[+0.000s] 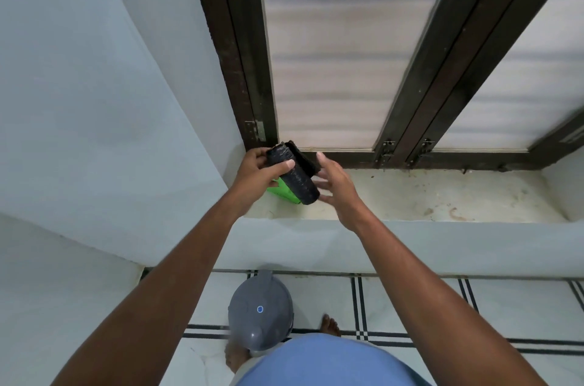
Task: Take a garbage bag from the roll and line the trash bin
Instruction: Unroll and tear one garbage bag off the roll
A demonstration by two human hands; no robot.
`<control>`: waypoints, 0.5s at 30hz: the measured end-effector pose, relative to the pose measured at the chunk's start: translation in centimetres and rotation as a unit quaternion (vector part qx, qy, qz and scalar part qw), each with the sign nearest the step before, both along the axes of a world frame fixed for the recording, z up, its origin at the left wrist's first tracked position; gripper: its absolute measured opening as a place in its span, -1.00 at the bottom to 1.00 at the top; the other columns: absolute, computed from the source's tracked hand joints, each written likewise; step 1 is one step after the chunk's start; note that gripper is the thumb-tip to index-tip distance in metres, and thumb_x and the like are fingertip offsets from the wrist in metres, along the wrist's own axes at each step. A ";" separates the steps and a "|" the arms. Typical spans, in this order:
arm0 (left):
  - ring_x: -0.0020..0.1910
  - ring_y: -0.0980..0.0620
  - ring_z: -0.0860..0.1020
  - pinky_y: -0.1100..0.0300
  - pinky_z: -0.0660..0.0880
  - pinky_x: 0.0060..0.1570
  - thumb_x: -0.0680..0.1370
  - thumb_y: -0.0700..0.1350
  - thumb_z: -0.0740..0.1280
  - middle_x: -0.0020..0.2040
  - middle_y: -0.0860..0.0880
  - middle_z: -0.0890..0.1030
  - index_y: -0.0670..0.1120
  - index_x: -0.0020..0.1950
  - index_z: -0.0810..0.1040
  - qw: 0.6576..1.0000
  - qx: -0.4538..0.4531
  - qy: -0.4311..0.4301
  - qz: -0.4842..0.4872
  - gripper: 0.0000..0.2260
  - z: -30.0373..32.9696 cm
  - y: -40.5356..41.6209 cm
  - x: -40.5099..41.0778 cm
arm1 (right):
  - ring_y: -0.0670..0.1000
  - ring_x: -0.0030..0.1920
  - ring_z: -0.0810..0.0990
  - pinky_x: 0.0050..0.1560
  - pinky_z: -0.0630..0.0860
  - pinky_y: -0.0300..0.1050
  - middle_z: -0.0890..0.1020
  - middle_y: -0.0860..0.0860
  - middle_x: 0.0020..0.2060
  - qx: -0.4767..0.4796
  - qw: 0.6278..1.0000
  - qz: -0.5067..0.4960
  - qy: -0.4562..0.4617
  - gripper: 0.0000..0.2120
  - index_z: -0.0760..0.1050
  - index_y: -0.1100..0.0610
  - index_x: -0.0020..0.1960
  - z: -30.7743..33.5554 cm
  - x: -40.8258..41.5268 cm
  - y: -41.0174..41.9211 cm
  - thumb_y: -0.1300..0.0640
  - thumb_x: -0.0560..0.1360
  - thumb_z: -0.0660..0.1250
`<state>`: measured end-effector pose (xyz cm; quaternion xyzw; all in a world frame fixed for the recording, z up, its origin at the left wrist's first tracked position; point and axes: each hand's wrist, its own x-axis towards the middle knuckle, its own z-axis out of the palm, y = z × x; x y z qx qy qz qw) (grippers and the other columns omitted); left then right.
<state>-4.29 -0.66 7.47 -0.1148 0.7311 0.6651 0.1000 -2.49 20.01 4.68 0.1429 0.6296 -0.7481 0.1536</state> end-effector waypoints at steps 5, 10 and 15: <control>0.18 0.03 0.67 -0.11 0.47 0.32 0.46 0.25 0.58 0.08 0.08 0.75 -0.05 0.26 0.67 0.997 0.071 -0.039 -0.010 -0.48 0.9 1.6 -0.4 | 0.12 0.09 0.80 -0.02 0.76 0.07 0.79 0.18 0.17 -0.048 0.999 0.003 0.025 -0.60 0.67 0.15 0.35 1.2 1.1 -1.6 -0.11 0.67 0.49; 0.21 -0.01 0.74 0.04 0.68 0.21 0.62 0.17 0.51 0.17 -0.03 0.78 0.02 0.32 0.70 0.996 0.082 -0.017 -0.040 -0.65 0.8 3.5 0.4 | 0.16 0.20 0.79 0.04 0.79 0.22 0.77 0.13 0.20 -0.032 0.998 -0.043 0.044 -0.65 0.60 0.15 0.32 1.3 1.9 -3.3 -0.04 0.66 0.52; 0.21 -0.09 0.75 -0.14 0.67 0.30 0.49 0.23 0.61 0.18 -0.06 0.78 -0.04 0.33 0.69 0.998 0.063 -0.020 -0.001 -0.47 0.6 3.3 0.2 | 0.12 0.22 0.77 0.04 0.80 0.21 0.75 0.10 0.23 -0.008 0.997 -0.056 0.060 -0.69 0.61 0.08 0.32 1.3 2.0 -3.6 -0.07 0.68 0.48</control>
